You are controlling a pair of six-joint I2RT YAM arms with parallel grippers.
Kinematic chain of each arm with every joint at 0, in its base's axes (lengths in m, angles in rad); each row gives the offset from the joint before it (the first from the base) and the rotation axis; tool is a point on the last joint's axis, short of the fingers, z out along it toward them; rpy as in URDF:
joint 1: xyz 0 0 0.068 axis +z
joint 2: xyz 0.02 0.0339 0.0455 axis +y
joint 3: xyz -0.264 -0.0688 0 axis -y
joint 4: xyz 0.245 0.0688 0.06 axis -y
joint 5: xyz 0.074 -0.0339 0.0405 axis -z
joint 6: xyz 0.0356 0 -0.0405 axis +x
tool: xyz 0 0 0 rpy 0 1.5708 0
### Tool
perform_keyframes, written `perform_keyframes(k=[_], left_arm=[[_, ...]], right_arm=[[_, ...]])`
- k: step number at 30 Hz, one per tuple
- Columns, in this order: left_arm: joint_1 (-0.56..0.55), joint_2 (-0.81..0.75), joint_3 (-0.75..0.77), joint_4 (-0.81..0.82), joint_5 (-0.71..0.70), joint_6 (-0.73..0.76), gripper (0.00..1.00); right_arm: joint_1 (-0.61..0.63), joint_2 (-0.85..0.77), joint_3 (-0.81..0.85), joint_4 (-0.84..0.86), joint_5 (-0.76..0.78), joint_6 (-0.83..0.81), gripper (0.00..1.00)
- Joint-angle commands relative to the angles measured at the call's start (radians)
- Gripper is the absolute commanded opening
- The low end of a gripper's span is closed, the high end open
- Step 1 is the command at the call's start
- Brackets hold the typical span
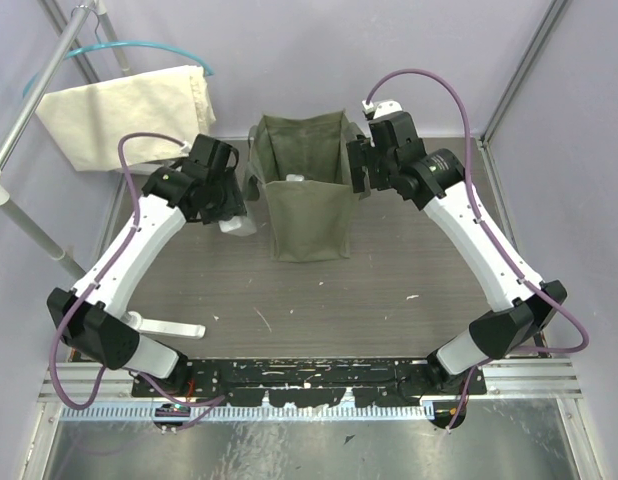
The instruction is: Place the personal care products into the canvas bag
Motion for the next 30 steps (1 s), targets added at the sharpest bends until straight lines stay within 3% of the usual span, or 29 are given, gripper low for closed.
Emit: perform_keyframes(k=[1, 7, 14, 20, 30], left_arm=[[-0.001, -0.031, 0.128, 0.028, 0.041, 0.244, 0.00], [-0.003, -0.088, 0.252, 0.054, 0.029, 0.428, 0.00], [-0.003, -0.059, 0.496, 0.109, 0.074, 0.572, 0.00], [-0.003, -0.012, 0.578, 0.211, 0.149, 0.628, 0.00], [-0.003, 0.087, 0.546, 0.403, 0.351, 0.618, 0.00]], right_arm=[[0.004, 0.008, 0.036, 0.059, -0.023, -0.023, 0.89], [0.004, 0.040, 0.060, 0.067, -0.045, -0.046, 0.89], [0.004, 0.079, 0.095, 0.079, -0.079, -0.064, 0.89], [0.004, 0.116, 0.148, 0.072, -0.085, -0.089, 0.89], [0.004, 0.143, 0.204, 0.081, -0.067, -0.104, 0.89]])
